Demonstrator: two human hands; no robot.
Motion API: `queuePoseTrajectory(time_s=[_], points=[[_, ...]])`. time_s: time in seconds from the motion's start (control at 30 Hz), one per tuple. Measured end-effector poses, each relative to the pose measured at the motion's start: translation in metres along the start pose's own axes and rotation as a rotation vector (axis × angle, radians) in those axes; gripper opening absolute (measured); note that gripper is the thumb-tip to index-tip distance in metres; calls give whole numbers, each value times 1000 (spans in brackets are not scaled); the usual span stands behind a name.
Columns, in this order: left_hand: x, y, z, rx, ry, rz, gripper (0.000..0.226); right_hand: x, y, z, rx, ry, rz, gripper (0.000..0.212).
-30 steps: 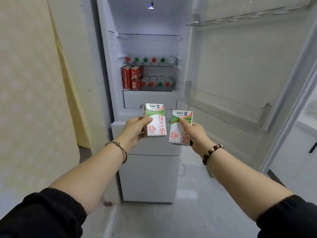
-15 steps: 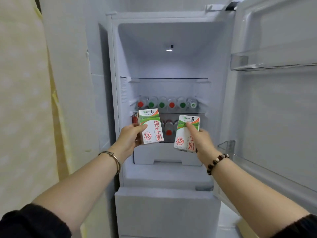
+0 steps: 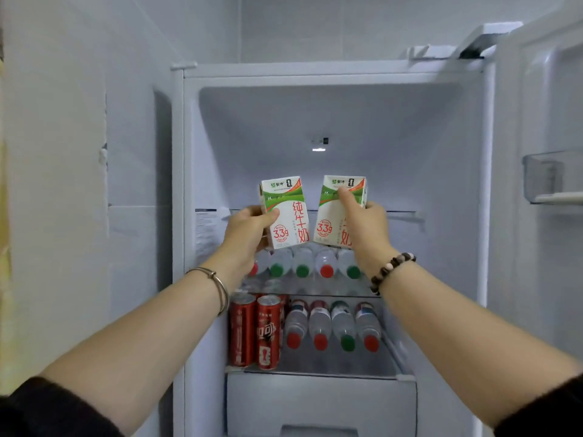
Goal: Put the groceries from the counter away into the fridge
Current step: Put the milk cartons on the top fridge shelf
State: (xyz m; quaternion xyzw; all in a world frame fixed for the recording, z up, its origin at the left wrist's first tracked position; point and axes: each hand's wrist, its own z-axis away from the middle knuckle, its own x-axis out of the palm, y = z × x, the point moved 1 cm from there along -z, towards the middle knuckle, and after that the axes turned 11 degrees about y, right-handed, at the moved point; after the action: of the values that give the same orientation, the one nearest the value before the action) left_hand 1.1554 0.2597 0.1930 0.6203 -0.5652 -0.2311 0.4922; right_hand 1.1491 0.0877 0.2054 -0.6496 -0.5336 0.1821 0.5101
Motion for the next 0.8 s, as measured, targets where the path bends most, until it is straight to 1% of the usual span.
queuePoseTrajectory(time_s=[0.1, 0.17, 0.33, 0.4, 0.53, 0.67, 0.73, 0.8], points=[[22, 12, -41, 110, 0, -34, 10, 23, -8, -40, -34, 14, -41, 23], [32, 16, -65, 174, 13, -67, 7, 38, -8, -63, -40, 17, -63, 22], [48, 13, -120, 235, 48, -133, 4, 70, 3, -113, -68, 30, -5, 22], [54, 13, -140, 234, 63, -213, 4, 80, 6, -129, -95, 27, 70, 28], [61, 10, -171, 189, 43, -339, 15, 93, 13, -156, -127, 16, 226, 42], [62, 0, -185, 214, -15, -523, 8, 102, 27, -170, -136, -37, 331, 41], [61, -6, -192, 179, -32, -539, 7, 107, 33, -175, -130, -60, 378, 40], [60, -9, -199, 135, -46, -531, 7, 113, 38, -179, -91, -118, 386, 39]])
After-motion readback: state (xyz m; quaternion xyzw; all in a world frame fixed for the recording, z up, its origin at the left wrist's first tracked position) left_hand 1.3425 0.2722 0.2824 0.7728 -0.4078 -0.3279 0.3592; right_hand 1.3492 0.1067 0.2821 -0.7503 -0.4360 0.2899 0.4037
